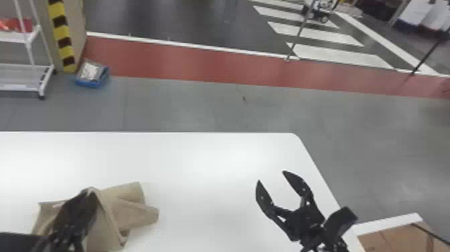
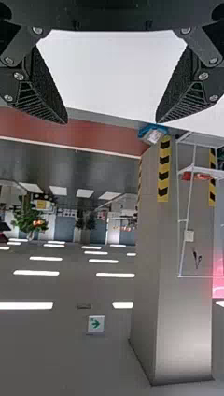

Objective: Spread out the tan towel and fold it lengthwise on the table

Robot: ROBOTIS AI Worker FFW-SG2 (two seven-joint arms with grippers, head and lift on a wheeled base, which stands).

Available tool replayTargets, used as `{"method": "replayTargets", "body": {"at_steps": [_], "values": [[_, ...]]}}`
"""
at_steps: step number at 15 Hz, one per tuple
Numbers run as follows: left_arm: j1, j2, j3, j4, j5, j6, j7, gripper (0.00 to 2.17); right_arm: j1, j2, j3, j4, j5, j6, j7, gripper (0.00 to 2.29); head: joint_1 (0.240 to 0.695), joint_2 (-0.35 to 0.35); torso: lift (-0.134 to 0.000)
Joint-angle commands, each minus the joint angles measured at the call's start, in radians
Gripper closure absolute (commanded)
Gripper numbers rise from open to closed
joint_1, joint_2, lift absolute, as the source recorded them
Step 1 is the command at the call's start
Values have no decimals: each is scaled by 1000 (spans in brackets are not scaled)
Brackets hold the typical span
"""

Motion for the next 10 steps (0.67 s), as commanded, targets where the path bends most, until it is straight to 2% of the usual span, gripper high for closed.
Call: {"method": "replayTargets", "body": {"at_steps": [1,3,4,7,8,10], "values": [[-8,4,4,12,11,3,-5,1848,-68,1,67,92,57,-13,26,313,695,-283,0],[-17,4,3,24,15,3,-7,1848,-189,-3,114,273,84,-102,153,319,695,-238,0],[-25,3,-1,35,17,3,-8,1848,-241,-3,143,333,98,-80,195,319,695,-170,0],[-46,0,-8,64,21,3,-11,1848,-287,-3,286,339,159,138,196,323,695,-81,0],[-46,3,-8,66,21,3,-11,1848,-309,0,309,339,187,245,196,370,695,-56,0],[-51,6,-10,69,23,3,-11,1848,-330,0,329,345,228,334,239,377,695,9,0]]}}
